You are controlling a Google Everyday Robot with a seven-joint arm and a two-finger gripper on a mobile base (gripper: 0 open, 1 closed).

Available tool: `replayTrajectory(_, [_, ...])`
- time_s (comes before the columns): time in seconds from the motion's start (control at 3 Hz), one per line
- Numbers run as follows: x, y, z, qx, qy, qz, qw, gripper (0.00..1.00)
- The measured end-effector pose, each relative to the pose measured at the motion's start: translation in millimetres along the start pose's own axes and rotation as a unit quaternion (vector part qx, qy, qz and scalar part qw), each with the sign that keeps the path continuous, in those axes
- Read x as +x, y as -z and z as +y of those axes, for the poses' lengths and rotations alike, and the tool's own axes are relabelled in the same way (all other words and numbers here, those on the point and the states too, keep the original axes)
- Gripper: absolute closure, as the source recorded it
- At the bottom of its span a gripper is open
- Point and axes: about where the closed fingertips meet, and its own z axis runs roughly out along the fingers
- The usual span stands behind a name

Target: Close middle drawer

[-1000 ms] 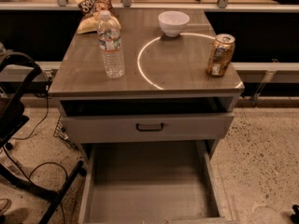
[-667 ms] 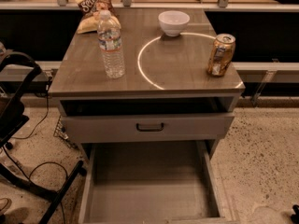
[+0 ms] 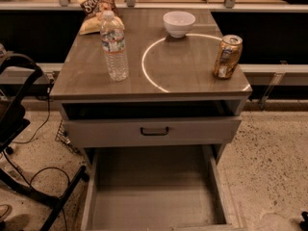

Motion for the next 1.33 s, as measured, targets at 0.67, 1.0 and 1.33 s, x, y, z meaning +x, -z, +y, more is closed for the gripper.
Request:
replayTrajectory(0.67, [-35.7, -80.5, -23.8, -0.007, 0.008, -0.046, 0.9989, 1.0])
replayTrajectory(1.0, [-51.2, -114.8, -29.3, -0.007, 0.003, -0.054, 0.9985, 1.0])
replayTrajectory(1.33, [-52.1, -110.7, -29.8, -0.007, 0.003, -0.054, 0.9985, 1.0])
